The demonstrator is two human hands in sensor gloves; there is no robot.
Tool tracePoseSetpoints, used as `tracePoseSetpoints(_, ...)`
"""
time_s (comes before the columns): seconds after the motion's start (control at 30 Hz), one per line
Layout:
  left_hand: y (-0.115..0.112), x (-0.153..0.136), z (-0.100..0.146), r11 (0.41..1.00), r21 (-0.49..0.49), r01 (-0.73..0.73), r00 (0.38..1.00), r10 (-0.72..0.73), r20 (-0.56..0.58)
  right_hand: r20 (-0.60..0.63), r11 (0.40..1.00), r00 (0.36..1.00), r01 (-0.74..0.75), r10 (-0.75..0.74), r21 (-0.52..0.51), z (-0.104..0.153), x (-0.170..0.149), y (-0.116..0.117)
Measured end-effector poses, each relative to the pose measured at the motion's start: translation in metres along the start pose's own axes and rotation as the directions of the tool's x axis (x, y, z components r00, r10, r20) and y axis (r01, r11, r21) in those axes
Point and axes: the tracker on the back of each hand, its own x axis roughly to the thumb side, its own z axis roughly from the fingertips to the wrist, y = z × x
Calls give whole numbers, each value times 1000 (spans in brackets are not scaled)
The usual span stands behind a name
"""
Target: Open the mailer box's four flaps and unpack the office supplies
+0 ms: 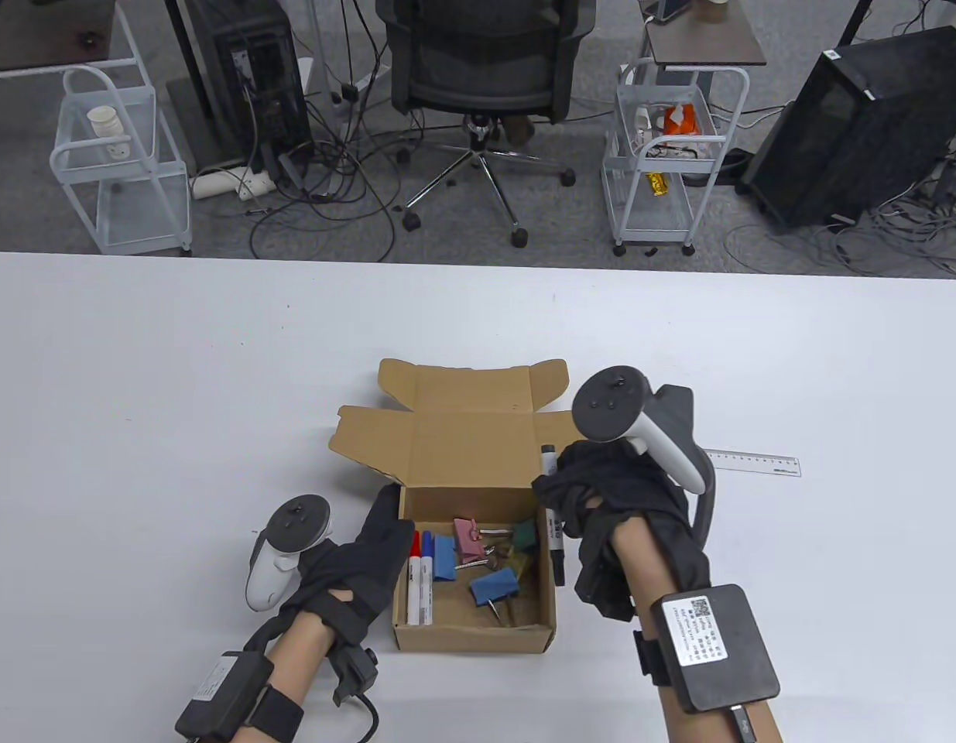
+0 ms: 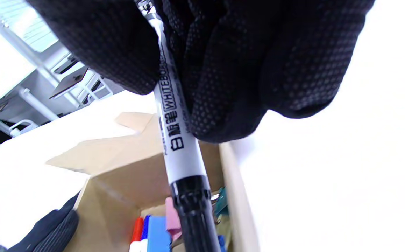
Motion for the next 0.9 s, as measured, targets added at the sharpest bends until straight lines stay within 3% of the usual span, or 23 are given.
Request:
tracePoseSetpoints(0.2,-1,0,0,1000,-5,-9,1000,9,1,-94,999,995,22,-26,-40,-9,-45,-25)
tracePoseSetpoints(0.3,-1,0,0,1000,-3,-9,1000,9,0,-147,999,989,-9,3,-46,-18,-64,-26)
tracePoseSetpoints(0.53,-1,0,0,1000,-3,-7,1000,7,-3,-248,996,965,-80,85,29,-60,-107,3)
tracePoseSetpoints(0.9,-1,0,0,1000,1,-10,1000,10,-8,-301,977,932,-168,200,129,-114,-129,41)
